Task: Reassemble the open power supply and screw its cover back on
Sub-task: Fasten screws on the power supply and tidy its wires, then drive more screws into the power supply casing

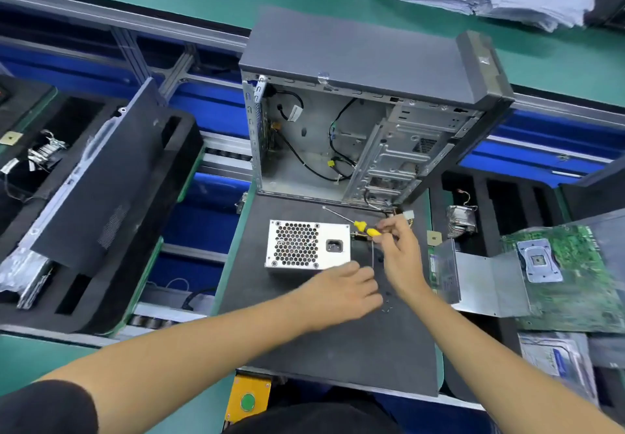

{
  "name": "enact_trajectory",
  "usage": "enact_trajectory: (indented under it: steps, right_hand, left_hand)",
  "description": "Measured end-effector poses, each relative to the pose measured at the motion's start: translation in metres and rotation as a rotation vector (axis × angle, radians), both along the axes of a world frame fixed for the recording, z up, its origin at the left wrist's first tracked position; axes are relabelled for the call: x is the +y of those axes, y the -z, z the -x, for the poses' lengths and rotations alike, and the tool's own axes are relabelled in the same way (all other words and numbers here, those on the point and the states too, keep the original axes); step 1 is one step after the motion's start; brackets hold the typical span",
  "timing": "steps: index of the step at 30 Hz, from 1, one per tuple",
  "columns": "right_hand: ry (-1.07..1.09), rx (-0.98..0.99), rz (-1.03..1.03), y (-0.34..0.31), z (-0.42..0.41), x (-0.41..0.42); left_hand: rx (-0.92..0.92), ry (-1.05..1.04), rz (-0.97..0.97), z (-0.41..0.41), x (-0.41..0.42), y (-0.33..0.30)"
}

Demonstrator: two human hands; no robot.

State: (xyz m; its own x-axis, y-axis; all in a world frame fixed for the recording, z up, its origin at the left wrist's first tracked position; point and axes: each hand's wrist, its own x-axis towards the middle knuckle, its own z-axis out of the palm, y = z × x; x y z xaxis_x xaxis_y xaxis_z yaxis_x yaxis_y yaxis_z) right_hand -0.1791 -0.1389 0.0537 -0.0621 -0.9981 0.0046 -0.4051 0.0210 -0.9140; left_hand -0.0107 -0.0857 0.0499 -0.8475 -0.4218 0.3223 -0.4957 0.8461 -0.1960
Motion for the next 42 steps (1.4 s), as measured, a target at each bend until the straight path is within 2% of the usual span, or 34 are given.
enact_trajectory:
  steps: [2, 5, 8, 11, 13, 16, 18, 19, 22, 25, 26, 28, 30, 31, 32, 34, 37, 42]
  right_hand:
    - [0.009, 0.017, -0.038, 0.011, 0.018, 0.013]
    - [0.041, 0.058, -0.115, 0.032, 0.041, 0.033]
    - [0.072, 0.095, -0.17, 0.053, 0.057, 0.049]
    - [0.118, 0.126, -0.205, 0.073, 0.067, 0.058]
    - [0.13, 0.231, -0.208, 0.085, 0.071, 0.058]
    - [0.108, 0.445, -0.18, 0.095, 0.071, 0.059]
    - [0.156, 0.624, -0.131, 0.095, 0.066, 0.058]
    - [0.197, 0.648, -0.098, 0.092, 0.061, 0.058]
    - [0.19, 0.459, 0.083, 0.064, 0.034, 0.048]
    - [-0.014, 0.27, 0.249, 0.029, -0.008, 0.029]
    - [-0.093, 0.219, 0.245, 0.021, -0.024, 0.023]
    - [-0.206, 0.102, 0.09, 0.012, -0.053, 0.011]
    - [-0.219, -0.069, -0.14, 0.009, -0.072, 0.004]
    - [-0.191, -0.141, -0.21, 0.008, -0.075, 0.0]
    - [-0.163, -0.176, -0.247, 0.007, -0.075, -0.003]
    - [-0.147, -0.206, -0.246, 0.005, -0.072, -0.005]
    - [-0.175, -0.202, -0.134, -0.001, -0.069, -0.001]
    - [-0.273, 0.057, 0.069, 0.015, -0.061, 0.021]
  left_hand:
    - [-0.168, 0.028, -0.035, 0.03, 0.006, 0.015]
    - [-0.387, -0.064, -0.115, 0.061, 0.005, 0.032]
    - [-0.466, -0.159, -0.124, 0.075, 0.002, 0.043]
    - [-0.546, -0.165, -0.156, 0.078, -0.002, 0.045]
    - [-0.632, -0.149, -0.183, 0.078, -0.006, 0.043]
    - [-0.651, -0.107, -0.203, 0.074, -0.01, 0.037]
    - [-0.536, -0.099, -0.167, 0.065, -0.012, 0.021]
    - [-0.422, -0.086, -0.134, 0.058, -0.014, 0.011]
    - [-0.059, -0.131, -0.075, 0.03, -0.031, -0.025]
    - [0.234, -0.357, -0.179, -0.026, -0.066, -0.058]
    - [0.295, -0.513, -0.301, -0.05, -0.079, -0.065]
    - [0.326, -0.79, -0.747, -0.1, -0.101, -0.069]
    - [0.29, -0.772, -1.298, -0.133, -0.105, -0.059]
    - [0.24, -0.693, -1.488, -0.141, -0.102, -0.054]
    - [0.166, -0.626, -1.576, -0.144, -0.098, -0.048]
    - [0.138, -0.568, -1.584, -0.145, -0.093, -0.039]
    - [0.267, -0.504, -1.597, -0.147, -0.09, -0.033]
    - [0.302, -0.349, -1.406, -0.147, -0.074, -0.034]
